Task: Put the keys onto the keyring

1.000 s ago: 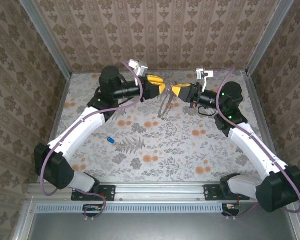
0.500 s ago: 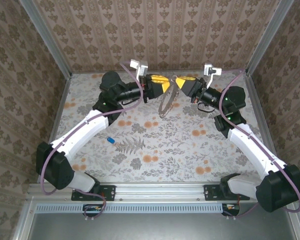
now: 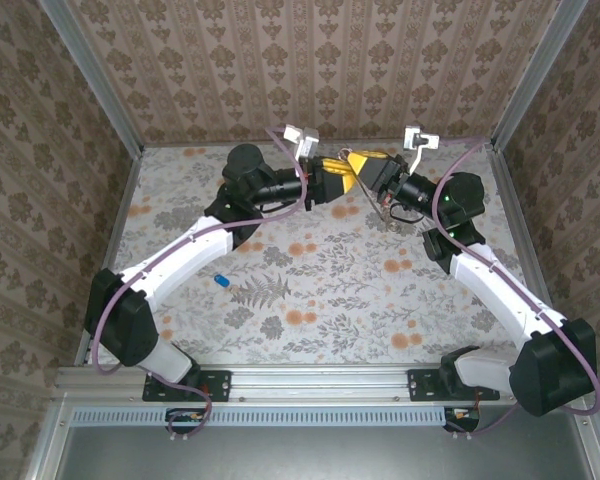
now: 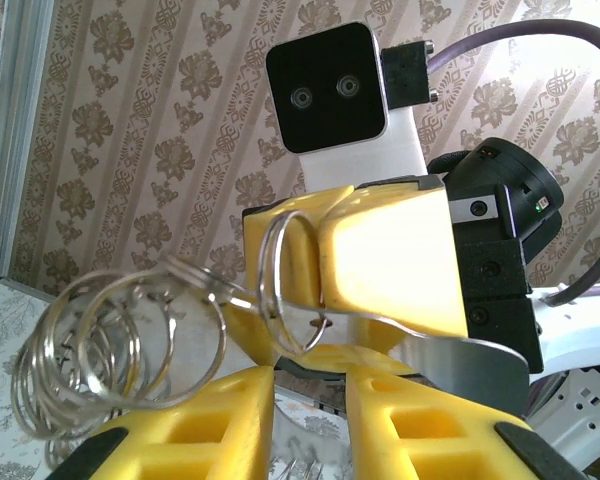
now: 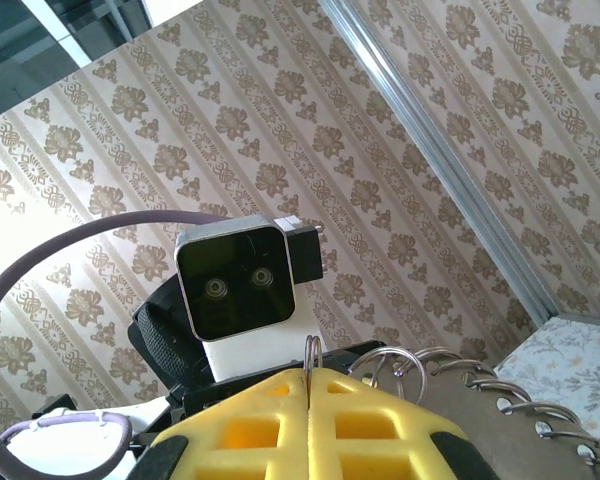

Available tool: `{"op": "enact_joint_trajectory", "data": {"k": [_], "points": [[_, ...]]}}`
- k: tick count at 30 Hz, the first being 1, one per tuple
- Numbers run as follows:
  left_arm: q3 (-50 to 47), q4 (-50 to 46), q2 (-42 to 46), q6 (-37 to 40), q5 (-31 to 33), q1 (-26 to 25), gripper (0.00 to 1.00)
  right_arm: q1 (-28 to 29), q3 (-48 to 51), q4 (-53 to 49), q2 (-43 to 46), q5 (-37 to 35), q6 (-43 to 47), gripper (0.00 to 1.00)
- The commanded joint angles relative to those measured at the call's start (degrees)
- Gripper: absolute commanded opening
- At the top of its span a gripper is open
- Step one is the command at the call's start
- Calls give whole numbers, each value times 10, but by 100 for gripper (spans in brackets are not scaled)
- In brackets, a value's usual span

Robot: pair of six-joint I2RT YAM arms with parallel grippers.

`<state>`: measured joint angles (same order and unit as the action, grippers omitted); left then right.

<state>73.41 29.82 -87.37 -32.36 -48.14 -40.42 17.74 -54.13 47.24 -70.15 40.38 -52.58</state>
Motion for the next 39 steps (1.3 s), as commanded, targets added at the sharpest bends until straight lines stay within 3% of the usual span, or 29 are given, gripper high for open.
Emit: {"op": "enact_joint_trajectory", "data": {"k": [1,15,39], "points": [[12,-9,24,24,1,7,26,5,3,30,12,-8,2,0],[-14,-14,70,30,13,45,26,5,9,29,14,2,2,0],[6,37,30,-15,-11,40,26,7,7,44,10,9,-12,0]]}}
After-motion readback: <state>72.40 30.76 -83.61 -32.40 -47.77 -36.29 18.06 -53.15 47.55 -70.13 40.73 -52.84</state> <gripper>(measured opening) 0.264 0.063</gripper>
